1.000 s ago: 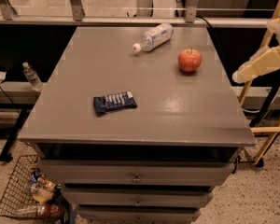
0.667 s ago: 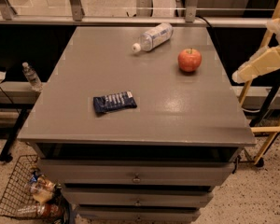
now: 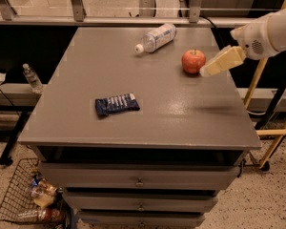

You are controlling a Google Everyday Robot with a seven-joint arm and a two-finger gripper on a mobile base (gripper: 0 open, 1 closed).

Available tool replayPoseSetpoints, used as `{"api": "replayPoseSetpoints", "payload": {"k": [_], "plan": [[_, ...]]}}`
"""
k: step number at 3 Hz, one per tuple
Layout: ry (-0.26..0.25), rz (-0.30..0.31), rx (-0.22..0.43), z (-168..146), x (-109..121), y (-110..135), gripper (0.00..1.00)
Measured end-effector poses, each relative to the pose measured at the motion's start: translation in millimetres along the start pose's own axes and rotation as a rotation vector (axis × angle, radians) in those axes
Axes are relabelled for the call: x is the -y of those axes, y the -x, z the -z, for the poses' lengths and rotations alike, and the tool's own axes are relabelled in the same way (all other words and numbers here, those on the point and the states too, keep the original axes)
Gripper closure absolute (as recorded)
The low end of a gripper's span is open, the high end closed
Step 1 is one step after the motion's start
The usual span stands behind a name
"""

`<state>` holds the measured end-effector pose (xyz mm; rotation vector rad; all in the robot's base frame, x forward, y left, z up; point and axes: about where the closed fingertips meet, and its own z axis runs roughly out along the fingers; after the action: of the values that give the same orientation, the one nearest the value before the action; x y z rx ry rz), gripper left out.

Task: Move apple near rxbar blueberry

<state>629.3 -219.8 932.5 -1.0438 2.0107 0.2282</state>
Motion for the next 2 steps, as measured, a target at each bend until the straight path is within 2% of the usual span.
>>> {"api": "replayPoseSetpoints", "payload": {"k": [1,2], "plan": [[-0.005,-0.045,0.021,-35.6,3.4,11.3,0.0],[-0.012,-0.094,0.012,-63.9,6.1,11.3,0.0]]}}
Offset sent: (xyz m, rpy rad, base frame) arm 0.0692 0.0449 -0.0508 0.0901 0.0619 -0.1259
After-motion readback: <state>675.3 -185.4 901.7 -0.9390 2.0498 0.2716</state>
